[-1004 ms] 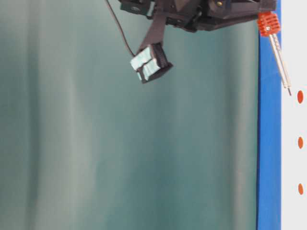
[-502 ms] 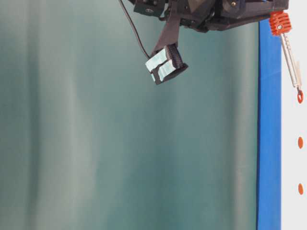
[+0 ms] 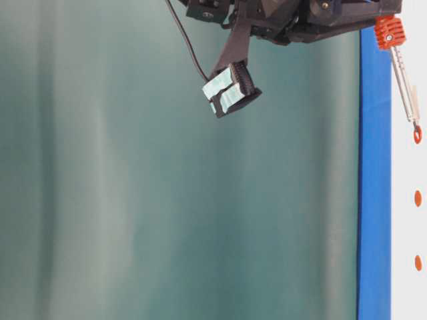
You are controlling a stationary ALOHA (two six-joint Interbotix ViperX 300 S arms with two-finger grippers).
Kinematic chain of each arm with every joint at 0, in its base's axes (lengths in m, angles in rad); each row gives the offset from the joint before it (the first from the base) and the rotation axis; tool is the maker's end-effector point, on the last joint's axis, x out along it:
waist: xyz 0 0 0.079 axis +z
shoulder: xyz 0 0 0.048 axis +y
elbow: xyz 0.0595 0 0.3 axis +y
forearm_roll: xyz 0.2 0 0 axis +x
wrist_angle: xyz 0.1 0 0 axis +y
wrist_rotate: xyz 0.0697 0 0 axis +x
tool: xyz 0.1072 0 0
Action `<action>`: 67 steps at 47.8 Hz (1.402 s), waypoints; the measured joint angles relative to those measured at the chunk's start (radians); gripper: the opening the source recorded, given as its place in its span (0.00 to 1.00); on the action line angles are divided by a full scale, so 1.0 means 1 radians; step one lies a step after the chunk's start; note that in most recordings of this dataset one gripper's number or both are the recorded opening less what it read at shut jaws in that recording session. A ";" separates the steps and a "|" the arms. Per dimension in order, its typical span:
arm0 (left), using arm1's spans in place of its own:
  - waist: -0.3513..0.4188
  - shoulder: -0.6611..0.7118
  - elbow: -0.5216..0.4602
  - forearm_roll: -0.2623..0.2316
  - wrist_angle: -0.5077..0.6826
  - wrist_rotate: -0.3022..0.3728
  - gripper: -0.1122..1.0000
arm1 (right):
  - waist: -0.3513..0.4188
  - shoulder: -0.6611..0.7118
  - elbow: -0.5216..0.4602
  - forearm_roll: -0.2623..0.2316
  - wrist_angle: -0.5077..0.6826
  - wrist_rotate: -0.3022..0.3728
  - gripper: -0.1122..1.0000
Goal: Touch the tip of the soldering iron to the mark.
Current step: 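Raise the iron with the right gripper off the strip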
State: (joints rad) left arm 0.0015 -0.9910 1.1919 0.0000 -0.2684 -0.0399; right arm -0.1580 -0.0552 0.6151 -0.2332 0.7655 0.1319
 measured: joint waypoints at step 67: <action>0.000 0.000 0.000 0.000 0.000 0.000 0.10 | -0.002 -0.051 -0.046 -0.020 0.055 -0.002 0.16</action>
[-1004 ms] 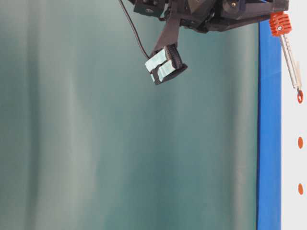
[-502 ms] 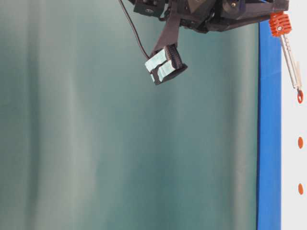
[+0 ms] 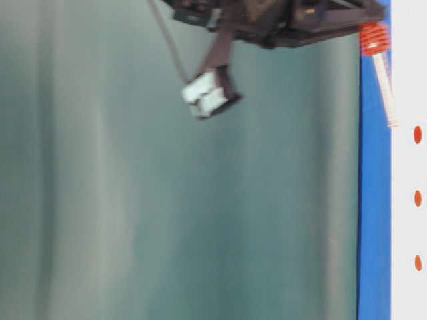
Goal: Touch the tip of the soldering iron to the mark.
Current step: 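Raise the iron with the right gripper off the strip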
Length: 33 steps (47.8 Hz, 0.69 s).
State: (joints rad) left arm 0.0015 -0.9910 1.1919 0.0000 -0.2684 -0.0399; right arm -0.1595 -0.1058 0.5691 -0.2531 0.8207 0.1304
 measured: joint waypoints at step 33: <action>-0.002 0.000 0.000 -0.002 -0.003 0.000 0.10 | 0.000 -0.204 -0.146 -0.080 0.236 0.000 0.16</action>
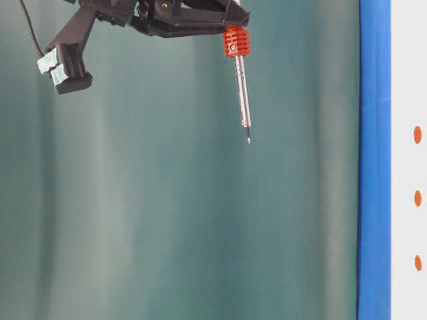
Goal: Touch the tip of the soldering iron to the mark.
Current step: 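Raise the iron with the right gripper off the strip, then carry the iron with the right gripper back down to the table front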
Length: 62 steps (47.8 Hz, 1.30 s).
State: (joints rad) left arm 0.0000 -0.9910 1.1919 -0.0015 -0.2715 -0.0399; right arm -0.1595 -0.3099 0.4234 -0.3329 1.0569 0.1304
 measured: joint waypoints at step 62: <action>0.000 0.000 0.000 0.000 0.000 -0.017 0.10 | 0.390 -0.081 0.071 0.008 -0.009 0.459 0.16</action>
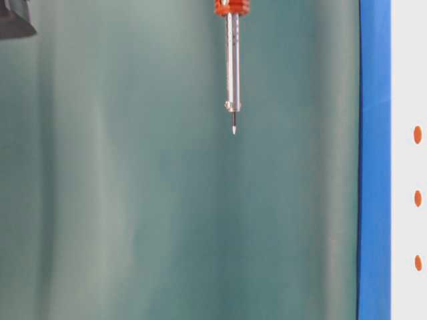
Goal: Touch the tip of the soldering iron to the mark.
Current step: 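Carry the iron with the right gripper back down to the table front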
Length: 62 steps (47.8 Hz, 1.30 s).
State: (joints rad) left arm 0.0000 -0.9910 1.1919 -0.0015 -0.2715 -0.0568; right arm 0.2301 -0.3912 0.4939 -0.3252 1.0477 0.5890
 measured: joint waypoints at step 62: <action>0.002 0.000 0.000 0.000 0.000 -0.009 0.10 | 0.241 0.394 -0.275 -0.040 -0.012 0.190 0.16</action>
State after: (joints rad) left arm 0.0015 -0.9910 1.1919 -0.0015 -0.2715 -0.0660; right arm 0.4709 0.0031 0.2194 -0.3651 1.0354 0.7793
